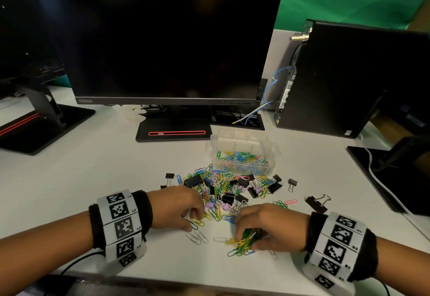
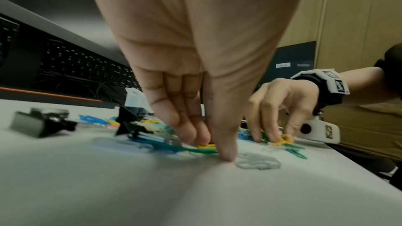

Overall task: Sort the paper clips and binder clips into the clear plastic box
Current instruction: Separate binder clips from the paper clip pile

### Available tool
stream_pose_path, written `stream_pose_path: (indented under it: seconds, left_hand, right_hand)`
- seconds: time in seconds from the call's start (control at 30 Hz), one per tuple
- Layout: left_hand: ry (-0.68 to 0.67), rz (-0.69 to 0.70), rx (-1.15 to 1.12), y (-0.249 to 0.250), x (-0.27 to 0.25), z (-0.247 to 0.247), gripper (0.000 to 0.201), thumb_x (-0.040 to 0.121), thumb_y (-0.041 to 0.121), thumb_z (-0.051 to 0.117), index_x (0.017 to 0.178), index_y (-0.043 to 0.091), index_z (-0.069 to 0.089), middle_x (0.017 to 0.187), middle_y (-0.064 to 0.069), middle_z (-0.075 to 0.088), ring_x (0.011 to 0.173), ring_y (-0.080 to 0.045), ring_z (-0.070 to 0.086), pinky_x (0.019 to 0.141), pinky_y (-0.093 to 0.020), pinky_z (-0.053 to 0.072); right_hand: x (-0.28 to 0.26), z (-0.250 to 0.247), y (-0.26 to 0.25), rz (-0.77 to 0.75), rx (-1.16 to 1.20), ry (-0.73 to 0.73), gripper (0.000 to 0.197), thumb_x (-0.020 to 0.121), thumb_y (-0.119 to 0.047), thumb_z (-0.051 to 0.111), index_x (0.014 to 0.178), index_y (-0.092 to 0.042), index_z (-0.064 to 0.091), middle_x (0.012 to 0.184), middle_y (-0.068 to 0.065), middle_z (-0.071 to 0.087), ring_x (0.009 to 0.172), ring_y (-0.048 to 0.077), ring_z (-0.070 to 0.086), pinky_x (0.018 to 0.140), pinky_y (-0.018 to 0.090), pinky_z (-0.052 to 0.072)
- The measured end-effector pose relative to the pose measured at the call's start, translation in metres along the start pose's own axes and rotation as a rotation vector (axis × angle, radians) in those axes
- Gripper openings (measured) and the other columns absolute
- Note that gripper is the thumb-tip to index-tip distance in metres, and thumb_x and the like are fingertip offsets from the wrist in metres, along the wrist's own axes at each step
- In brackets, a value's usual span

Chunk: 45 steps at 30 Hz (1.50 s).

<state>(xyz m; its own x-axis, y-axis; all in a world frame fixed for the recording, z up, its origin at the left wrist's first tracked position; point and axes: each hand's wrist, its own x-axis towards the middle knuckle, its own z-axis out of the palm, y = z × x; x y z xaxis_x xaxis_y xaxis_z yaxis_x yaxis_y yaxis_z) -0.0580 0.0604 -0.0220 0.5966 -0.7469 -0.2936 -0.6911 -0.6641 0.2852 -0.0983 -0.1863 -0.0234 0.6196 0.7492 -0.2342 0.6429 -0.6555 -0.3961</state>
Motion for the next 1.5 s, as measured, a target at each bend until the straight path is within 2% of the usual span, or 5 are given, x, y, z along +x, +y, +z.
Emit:
stream_pose_path:
  seconds: [0.27,0.6,0.97,1.3,1.5]
  left_hand:
    - [0.008,0.094,0.005,0.036,0.017,0.006,0.027,0.089,0.02,0.057,0.115,0.014,0.06,0.113,-0.003,0.06,0.087,-0.014,0.053,0.07,-0.012,0.025]
    - [-0.052,0.038,-0.086,0.034,0.018,0.007,0.064,0.074,0.026,0.075,0.13,0.022,0.043,0.107,0.004,0.044,0.063,0.006,0.035,0.058,-0.004,0.029]
    - [-0.056,0.022,-0.055,0.056,0.045,0.011,0.039,0.084,0.019,0.066,0.12,0.015,0.053,0.115,-0.005,0.059,0.061,0.01,0.03,0.069,-0.019,0.026]
    - [0.072,0.039,0.068,0.066,0.071,0.007,0.106,0.069,0.033,0.079,0.148,0.013,0.011,0.135,-0.009,0.034,0.123,-0.025,0.035,0.104,-0.034,0.033]
    - [-0.031,0.096,0.104,0.065,0.088,0.002,0.088,0.078,0.04,0.07,0.146,0.013,0.023,0.149,-0.006,0.031,0.135,-0.025,0.031,0.112,-0.036,0.028]
  right_hand:
    - [-0.01,-0.016,0.015,0.109,-0.034,0.033,0.038,0.078,-0.005,0.063,0.112,-0.021,0.067,0.12,-0.004,0.06,0.111,0.009,0.054,0.095,0.014,0.038]
    - [-0.059,-0.03,0.045,0.49,-0.055,0.028,0.08,0.067,-0.04,0.079,0.134,-0.027,0.038,0.117,-0.006,0.043,0.08,-0.008,0.042,0.065,-0.004,0.031]
    - [-0.04,-0.01,0.052,0.538,0.113,0.176,0.042,0.069,-0.024,0.079,0.107,-0.021,0.063,0.085,-0.011,0.056,0.06,0.001,0.052,0.068,0.017,0.044]
    - [-0.032,-0.007,0.03,0.544,0.101,0.164,0.058,0.067,-0.048,0.077,0.114,-0.021,0.057,0.098,-0.008,0.053,0.073,0.001,0.053,0.067,0.009,0.038]
    - [-0.025,0.005,0.016,0.604,0.036,0.129,0.094,0.052,-0.065,0.077,0.126,-0.02,0.041,0.108,-0.003,0.04,0.097,0.013,0.048,0.089,0.025,0.044]
